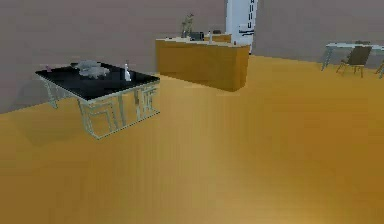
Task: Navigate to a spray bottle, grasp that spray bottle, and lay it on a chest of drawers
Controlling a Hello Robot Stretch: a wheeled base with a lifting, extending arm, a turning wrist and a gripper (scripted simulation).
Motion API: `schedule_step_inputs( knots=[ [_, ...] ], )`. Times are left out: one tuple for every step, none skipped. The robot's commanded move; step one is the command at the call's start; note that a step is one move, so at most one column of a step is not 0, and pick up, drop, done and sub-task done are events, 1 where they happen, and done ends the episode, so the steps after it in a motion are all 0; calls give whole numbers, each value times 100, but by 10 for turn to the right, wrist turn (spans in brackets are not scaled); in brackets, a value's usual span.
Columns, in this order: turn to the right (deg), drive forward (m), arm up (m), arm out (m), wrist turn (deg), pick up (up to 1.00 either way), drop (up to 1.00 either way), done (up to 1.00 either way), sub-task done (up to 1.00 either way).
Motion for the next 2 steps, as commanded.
schedule_step_inputs(
  knots=[
    [-30,0,0,0,0,0,0,0,0],
    [0,50,0,0,0,0,0,0,0]
  ],
)
